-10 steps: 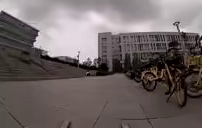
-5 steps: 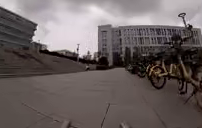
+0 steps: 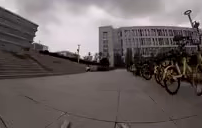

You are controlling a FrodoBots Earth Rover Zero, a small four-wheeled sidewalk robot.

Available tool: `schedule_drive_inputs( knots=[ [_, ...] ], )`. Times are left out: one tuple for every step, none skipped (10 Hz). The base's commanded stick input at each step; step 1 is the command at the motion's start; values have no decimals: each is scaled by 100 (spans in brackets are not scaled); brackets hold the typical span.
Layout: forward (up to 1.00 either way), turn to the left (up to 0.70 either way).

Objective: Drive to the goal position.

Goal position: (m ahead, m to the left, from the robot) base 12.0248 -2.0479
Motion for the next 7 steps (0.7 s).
schedule_drive_inputs(
  knots=[
    [100, -3],
    [100, -11],
    [100, -12],
    [100, -3],
    [100, 0],
    [100, 0],
    [100, 0]
  ],
)
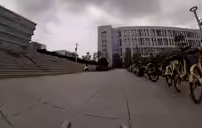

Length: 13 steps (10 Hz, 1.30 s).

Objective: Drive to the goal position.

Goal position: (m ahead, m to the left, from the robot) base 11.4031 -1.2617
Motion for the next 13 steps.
schedule_drive_inputs(
  knots=[
    [100, 0],
    [100, 0],
    [100, 0],
    [100, 0],
    [100, 0],
    [100, 0],
    [100, 0],
    [100, 0],
    [100, 0],
    [100, 0],
    [100, 0],
    [100, -6],
    [100, -5]
  ],
)
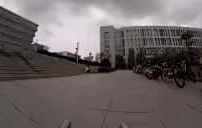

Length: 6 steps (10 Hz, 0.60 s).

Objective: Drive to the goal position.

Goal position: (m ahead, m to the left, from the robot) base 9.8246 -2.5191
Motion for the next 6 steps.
schedule_drive_inputs(
  knots=[
    [100, -3],
    [100, -1],
    [100, 0],
    [100, 0],
    [100, -1],
    [100, -3]
  ],
)
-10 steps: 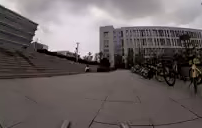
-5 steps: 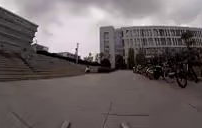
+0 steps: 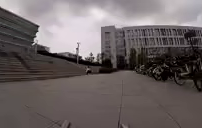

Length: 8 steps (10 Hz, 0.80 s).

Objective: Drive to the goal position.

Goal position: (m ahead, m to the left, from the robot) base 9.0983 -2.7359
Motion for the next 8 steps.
schedule_drive_inputs(
  knots=[
    [100, -5],
    [100, -7],
    [100, -12],
    [100, -18],
    [100, -10],
    [100, -1],
    [100, -14],
    [100, -23]
  ],
)
